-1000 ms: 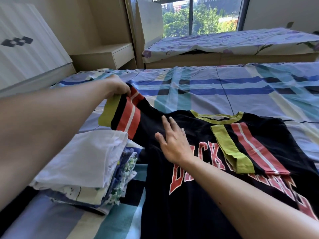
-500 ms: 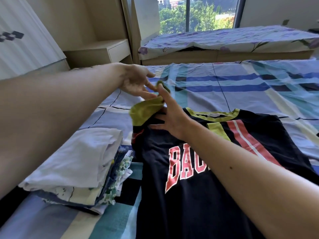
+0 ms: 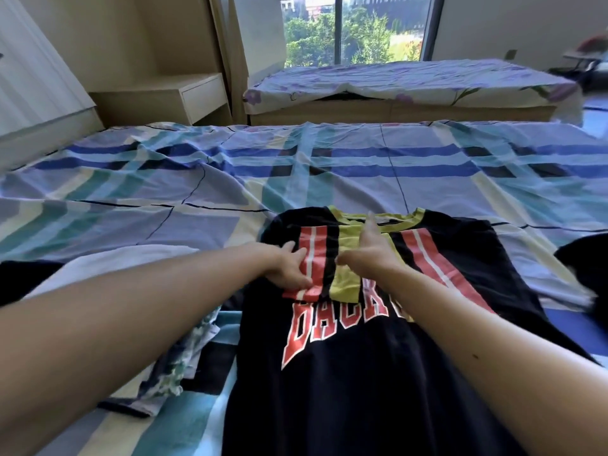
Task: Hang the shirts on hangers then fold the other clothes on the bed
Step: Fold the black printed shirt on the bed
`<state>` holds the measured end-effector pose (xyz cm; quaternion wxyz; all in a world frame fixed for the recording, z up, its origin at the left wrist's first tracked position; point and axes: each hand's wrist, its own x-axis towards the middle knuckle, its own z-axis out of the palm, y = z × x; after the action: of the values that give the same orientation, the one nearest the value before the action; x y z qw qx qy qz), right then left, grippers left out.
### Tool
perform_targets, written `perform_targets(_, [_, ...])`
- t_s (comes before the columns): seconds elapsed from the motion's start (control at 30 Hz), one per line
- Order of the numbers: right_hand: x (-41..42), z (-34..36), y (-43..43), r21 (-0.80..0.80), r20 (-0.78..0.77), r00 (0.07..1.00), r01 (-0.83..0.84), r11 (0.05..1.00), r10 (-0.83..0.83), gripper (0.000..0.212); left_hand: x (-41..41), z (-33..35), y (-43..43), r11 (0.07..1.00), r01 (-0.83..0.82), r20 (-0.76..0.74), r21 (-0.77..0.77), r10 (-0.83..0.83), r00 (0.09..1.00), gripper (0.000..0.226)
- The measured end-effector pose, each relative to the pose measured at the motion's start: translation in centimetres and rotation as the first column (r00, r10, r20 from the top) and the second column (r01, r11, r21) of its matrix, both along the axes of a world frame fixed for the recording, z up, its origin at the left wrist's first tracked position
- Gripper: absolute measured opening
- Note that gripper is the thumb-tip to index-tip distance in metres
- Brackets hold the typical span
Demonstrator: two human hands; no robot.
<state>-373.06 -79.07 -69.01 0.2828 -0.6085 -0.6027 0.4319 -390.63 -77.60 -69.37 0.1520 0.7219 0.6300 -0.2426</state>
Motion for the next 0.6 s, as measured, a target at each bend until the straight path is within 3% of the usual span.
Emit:
perform_targets(0.13, [4.6,0.9,3.2,0.251,0.259,0.965,-0.022,0.968,-0.045,0.098,1.0,0.6,1.5,0.955,0.036,0.011,0.294,-0.042,0.999,0.055])
perform_targets(0.23, [9.4,1.7,6.1,0.219,0.452,0.891,-0.075,0.973,-0.034,0.099,1.4,1.3,3.3,0.908,0.041,0.006,0.418,-0.048,0.999,0.052])
perform_targets(0.37, [15.0,1.4,8.7,0.059,0.698,0.715,-0.12,0.991,0.045,0.121,0.7,0.4,6.7,0.916,-0.048,0.068,0.399,0.022,0.997,0.087])
perform_targets(0.5, [17.3,0.0,9.5,-0.115,0.686,0.708,-0.125,0.985,0.17,0.14,0.4,-0.2,8.6,0.944,-0.155,0.215,0.293,0.092,0.972,0.119])
perform_targets(0.57, [17.5,-0.6,10.0,-0.14,0.676,0.716,-0.109,0.984,0.176,0.134,0.5,0.0,9.4,0.942,-0.193,0.207,0.274,0.138,0.969,0.119])
perform_targets(0.6, [17.4,-0.4,10.2,-0.146,0.692,0.699,-0.109,0.983,0.18,0.119,0.5,0.2,9.8,0.948,-0.202,0.196,0.245,0.156,0.968,0.112])
